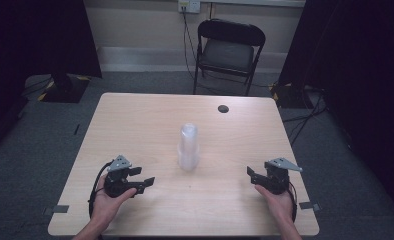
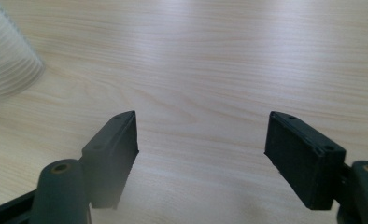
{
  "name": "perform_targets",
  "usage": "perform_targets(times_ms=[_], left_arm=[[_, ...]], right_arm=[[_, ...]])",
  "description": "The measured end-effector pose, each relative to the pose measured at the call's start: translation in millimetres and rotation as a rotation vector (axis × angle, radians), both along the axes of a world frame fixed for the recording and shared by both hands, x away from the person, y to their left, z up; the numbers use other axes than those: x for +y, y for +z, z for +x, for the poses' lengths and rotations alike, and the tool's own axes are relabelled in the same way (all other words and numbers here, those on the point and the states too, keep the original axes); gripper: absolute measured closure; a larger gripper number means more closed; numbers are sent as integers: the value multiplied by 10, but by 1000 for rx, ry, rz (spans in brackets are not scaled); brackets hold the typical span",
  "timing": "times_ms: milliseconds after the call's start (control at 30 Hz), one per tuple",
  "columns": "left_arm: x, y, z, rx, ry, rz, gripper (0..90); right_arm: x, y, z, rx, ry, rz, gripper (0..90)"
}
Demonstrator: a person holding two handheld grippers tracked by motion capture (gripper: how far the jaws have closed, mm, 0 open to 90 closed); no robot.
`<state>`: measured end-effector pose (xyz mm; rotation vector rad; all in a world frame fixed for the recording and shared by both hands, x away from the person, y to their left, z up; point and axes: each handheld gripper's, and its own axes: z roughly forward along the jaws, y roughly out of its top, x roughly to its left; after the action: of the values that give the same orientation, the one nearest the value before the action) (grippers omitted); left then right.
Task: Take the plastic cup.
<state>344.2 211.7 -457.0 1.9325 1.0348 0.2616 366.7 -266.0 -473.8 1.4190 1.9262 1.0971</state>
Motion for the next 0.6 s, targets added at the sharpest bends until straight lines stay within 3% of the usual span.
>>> perform_targets(times_ms=[67,233,433,600], left_arm=[[-4,-2,5,6,-1,0,300],[-12,1,22,18,-4,-3,290],[-28,10,23,12,-12,13,285],[-38,22,-8,2,-7,6,285]], right_arm=[[11,5,-8,-14,9,-15,316],[31,32,-23,-24,34,2,369],[65,45,-32,1,63,4,405],[94,80,-55,29,82,36,447]])
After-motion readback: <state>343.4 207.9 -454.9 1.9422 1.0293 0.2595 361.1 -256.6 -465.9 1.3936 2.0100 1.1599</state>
